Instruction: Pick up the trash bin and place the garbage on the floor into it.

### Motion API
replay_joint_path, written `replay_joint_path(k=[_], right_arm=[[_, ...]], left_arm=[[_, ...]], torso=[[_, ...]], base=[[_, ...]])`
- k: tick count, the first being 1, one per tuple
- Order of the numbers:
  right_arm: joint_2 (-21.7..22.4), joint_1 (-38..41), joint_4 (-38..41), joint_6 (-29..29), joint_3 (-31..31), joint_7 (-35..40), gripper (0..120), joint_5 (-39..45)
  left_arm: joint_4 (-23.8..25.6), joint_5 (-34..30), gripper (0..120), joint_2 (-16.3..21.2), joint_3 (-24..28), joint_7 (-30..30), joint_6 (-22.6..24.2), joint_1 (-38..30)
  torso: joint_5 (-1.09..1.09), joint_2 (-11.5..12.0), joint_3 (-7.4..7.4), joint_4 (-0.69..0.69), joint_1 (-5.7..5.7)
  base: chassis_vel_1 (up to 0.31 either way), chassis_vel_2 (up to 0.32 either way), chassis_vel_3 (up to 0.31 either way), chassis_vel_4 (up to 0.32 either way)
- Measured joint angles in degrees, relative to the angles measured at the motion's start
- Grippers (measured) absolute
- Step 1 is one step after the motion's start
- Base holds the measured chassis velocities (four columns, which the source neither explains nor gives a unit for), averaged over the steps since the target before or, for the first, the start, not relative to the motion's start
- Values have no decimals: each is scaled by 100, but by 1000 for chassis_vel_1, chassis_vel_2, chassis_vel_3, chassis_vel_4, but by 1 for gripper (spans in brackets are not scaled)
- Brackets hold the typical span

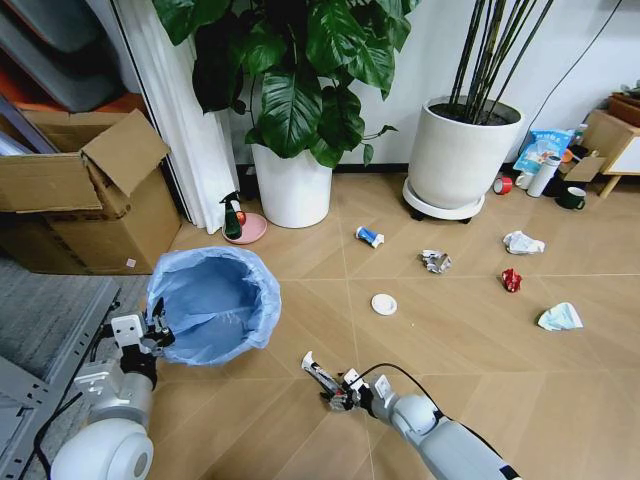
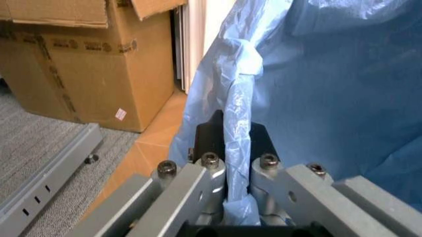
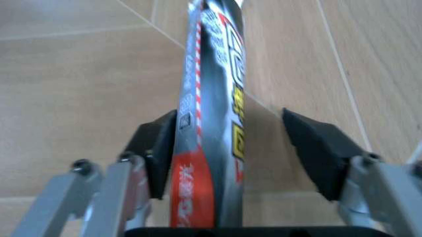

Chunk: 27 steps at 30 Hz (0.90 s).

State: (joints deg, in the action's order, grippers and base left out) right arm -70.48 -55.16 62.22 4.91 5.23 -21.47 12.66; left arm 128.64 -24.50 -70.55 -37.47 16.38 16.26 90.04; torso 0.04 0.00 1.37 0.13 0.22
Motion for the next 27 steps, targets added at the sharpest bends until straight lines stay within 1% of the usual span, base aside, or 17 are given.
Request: replay_joint_path(k=[2,3,6,7,11,12,14,15,17,20,23,24,26,27], right_arm=[[-28,-3,-53,-11,-44,-2,49,-1],[-28,-3,-53,-11,-44,-2,49,-1],[-58,-29,-75,-26,-77,-1,35,7],[-58,-29,-75,-26,-77,-1,35,7],[-168,-66,-133,-28,-133,22,15,49],[-168,-66,-133,-28,-133,22,15,49],[-184,-97,-118,-28,-174,67,7,50],[-184,-97,-118,-28,-174,67,7,50],[-189,-149,-41,-23,-258,158,0,70],[-182,-204,104,-21,-362,218,0,105],[-113,-289,546,-15,-591,319,0,166],[-113,-289,546,-15,-591,319,0,166],[-3,-344,922,-2,-689,383,0,284],[-3,-344,922,-2,-689,383,0,284]], left_arm=[[19,0,0,4,3,1,0,5],[19,0,0,4,3,1,0,5],[39,2,0,5,3,2,0,20],[39,2,0,5,3,2,0,20],[53,13,0,1,3,2,-1,42],[53,13,0,1,3,2,-1,42],[57,13,0,17,5,1,-1,42],[57,13,0,17,5,1,-1,42],[60,3,0,55,18,1,5,39],[54,-22,0,92,40,1,19,31],[-13,-92,0,195,89,1,60,-13],[-13,-92,0,195,89,1,60,-13],[-61,-161,0,266,131,3,102,-55],[-61,-161,0,266,131,3,102,-55]], torso=[[0,0,0,0,0],[0,0,0,0,0],[1,0,0,0,0],[1,0,0,0,0],[0,0,-1,0,0],[0,0,-1,0,0],[0,0,0,0,0],[0,0,0,0,0],[-2,0,0,-1,0],[0,0,0,0,0],[0,0,0,0,0],[0,0,0,0,0],[0,0,1,0,0],[0,0,1,0,0]], base=[[0,0,0,0],[0,0,0,0],[0,0,0,0],[0,0,0,0],[0,0,0,0],[0,0,0,0],[0,0,0,0],[0,0,0,0],[0,0,0,0],[0,0,0,0],[0,0,0,0],[0,0,0,0],[0,0,0,0],[0,0,0,0]])
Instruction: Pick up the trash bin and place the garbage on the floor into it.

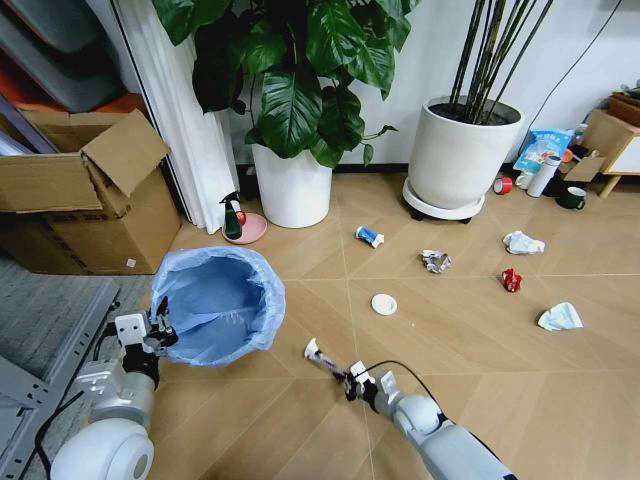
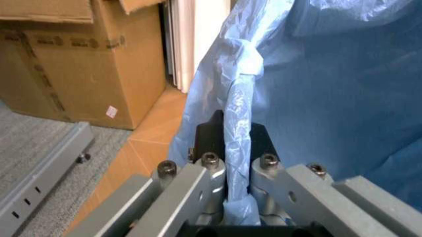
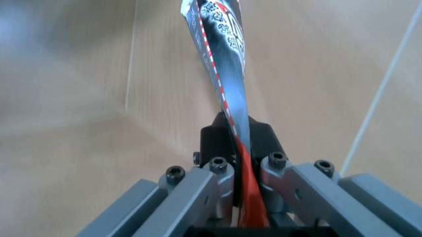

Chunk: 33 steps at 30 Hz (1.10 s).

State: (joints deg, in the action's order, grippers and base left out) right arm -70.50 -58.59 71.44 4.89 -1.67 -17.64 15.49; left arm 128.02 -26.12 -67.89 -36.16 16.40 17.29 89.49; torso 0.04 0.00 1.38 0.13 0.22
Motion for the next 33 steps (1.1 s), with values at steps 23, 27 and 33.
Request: replay_joint_path(k=[23,27,33], right_arm=[[1204,856,3462,557,-19,734,0,1553],[1101,1365,3546,627,698,854,0,1705],[874,1964,3463,667,1527,949,0,1785]], left_arm=[[-1095,-2100,0,1641,874,138,1876,-1357],[-1295,-2328,0,1708,1192,146,1984,-1844],[-1473,-2521,0,1750,1544,224,2065,-2321]], torso=[[-1,0,0,0,0],[1,0,0,0,0],[0,0,0,0,0]], base=[[0,0,0,0],[0,0,0,0],[0,0,0,0]])
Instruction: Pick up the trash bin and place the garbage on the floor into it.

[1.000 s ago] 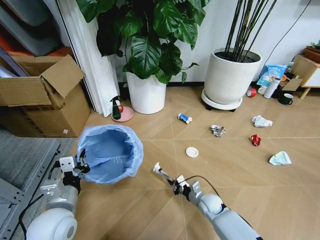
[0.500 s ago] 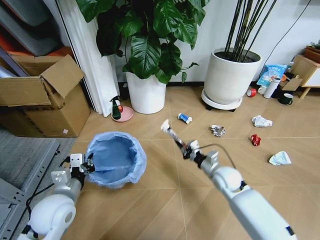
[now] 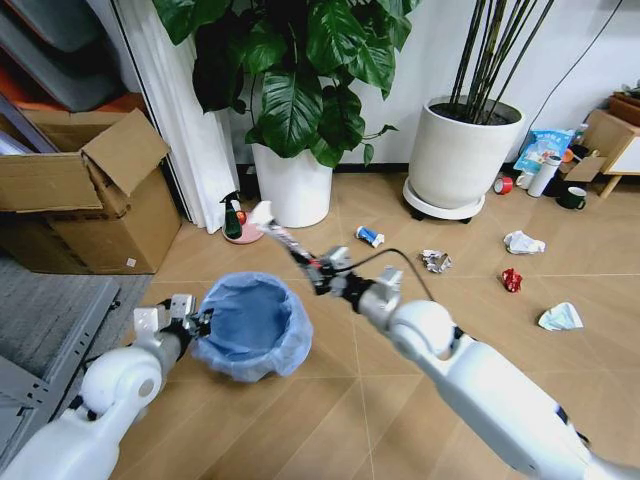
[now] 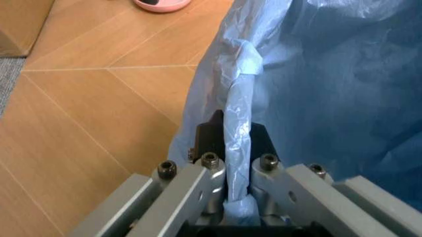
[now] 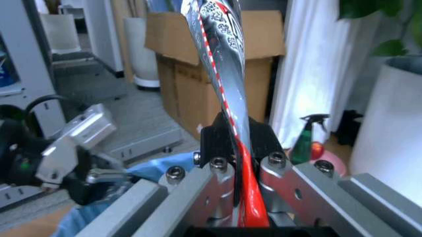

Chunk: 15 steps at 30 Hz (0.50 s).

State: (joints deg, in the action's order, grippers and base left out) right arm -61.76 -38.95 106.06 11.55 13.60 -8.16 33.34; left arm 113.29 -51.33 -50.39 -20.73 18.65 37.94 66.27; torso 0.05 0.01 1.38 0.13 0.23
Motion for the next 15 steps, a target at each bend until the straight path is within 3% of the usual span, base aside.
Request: replay_joint_path(k=[8,15], right_arm=[[-281,65,-233,13,421,310,0,-76],[-266,-13,-286,56,518,348,22,-259]], left_arm=[[1,13,0,-7,-45,2,14,81],[70,22,0,24,-150,5,3,182]], torso=[[1,0,0,0,0],[0,0,0,0,0]], base=[[0,0,0,0],[0,0,0,0]])
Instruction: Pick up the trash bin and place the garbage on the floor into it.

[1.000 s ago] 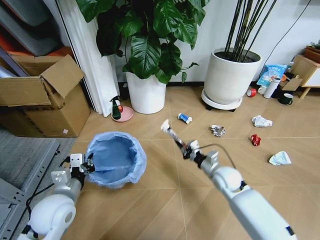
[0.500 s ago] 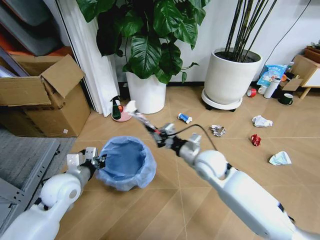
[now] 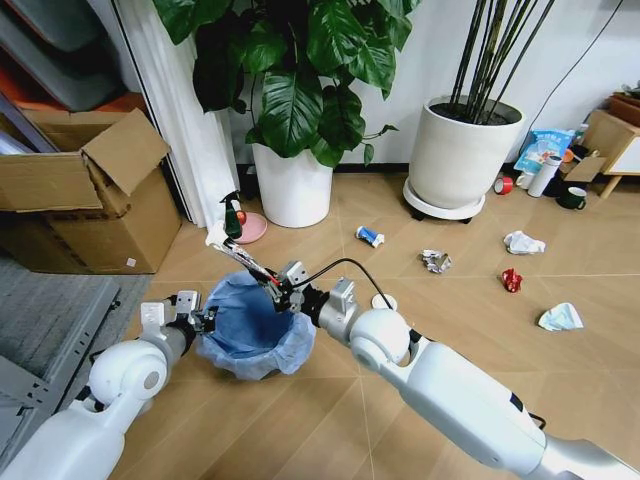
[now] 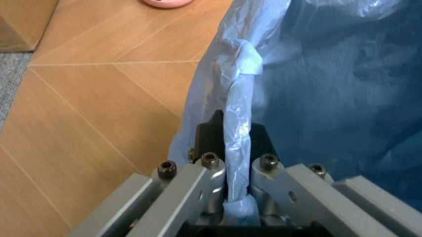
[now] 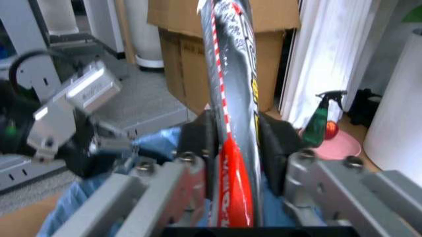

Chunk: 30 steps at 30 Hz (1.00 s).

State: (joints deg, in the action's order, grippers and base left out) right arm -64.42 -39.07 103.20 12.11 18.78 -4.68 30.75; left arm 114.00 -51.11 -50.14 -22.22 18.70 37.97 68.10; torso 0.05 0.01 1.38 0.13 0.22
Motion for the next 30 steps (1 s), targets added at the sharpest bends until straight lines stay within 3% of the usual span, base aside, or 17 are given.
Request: replay_joint_path(k=[14,19,22,30], right_arm=[[-40,-42,11,-7,-6,236,69,-126],[-104,-90,75,181,-493,565,93,-63],[-68,-193,90,303,-843,682,99,-33],[173,-891,73,521,-1990,822,100,-94]], left_arm=[[81,5,0,46,-79,-3,-30,20],[141,32,0,27,-238,-13,-37,165],[190,66,0,-27,-324,-13,-40,260],[345,177,0,-191,-446,12,-63,468]], torso=[[0,0,0,0,0],[0,0,0,-1,-1],[0,0,0,-1,-1],[-2,-1,-1,1,-1]], base=[[0,0,0,0],[0,0,0,0],[0,0,0,0],[0,0,0,0]])
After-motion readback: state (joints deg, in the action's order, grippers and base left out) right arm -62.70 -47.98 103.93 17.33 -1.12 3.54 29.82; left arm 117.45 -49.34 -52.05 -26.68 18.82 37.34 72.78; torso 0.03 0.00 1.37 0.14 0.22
